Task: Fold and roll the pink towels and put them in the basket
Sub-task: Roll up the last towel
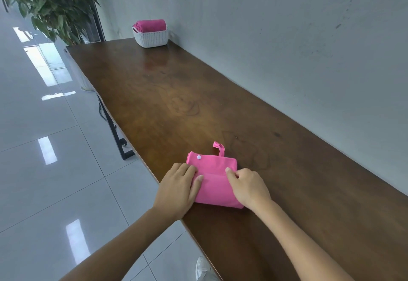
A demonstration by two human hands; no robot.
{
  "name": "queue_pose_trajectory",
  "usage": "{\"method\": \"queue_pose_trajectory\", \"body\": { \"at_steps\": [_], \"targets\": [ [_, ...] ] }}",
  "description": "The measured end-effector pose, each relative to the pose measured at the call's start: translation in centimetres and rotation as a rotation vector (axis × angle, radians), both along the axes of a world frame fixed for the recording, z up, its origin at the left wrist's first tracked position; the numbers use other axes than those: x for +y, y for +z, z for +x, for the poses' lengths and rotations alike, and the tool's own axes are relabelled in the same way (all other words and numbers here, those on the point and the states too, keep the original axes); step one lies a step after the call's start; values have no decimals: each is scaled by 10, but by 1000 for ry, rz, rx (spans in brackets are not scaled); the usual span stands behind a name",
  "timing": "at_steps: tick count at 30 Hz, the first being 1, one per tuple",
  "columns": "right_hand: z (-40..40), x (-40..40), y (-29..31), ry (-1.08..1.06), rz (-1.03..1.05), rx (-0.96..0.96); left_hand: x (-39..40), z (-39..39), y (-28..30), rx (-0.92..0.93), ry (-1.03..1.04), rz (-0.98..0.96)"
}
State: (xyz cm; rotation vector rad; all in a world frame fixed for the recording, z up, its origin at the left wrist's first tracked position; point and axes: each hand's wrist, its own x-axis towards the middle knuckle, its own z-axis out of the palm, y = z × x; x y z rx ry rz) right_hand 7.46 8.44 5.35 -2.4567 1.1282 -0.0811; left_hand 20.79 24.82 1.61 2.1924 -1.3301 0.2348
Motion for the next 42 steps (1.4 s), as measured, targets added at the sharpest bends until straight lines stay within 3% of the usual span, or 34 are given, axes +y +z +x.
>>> {"method": "queue_pose_trajectory", "body": {
  "at_steps": [3,6,9,15,17,20,22,27,32,37,42],
  "targets": [
    [5,2,-4,-38,-88,-1,-2,-2,-2,3,27,-25],
    [-6,10,-14,18,-302,-232,-11,3,10,91,50,-5],
    [-23,16,-34,104,-385,-402,-22,11,19,187,57,98],
    [-29,13,-41,154,-449,-416,-27,17,28,349,68,295],
    [-27,10,-35,164,-433,-381,-23,15,29,211,46,238],
    [-20,6,-24,128,-312,-284,-19,9,23,-190,-20,108],
    [-13,-1,-16,109,-212,-182,-19,-1,15,-282,-45,100],
    [3,-13,-10,50,-107,-97,-28,-5,8,-265,13,92],
    [-10,3,-28,56,-161,-464,-42,9,20,-143,74,99],
    [-19,15,-46,43,-163,-533,-46,19,21,21,36,297],
    [-12,15,-33,15,-201,-439,-34,15,20,-232,-69,192]
  ]
}}
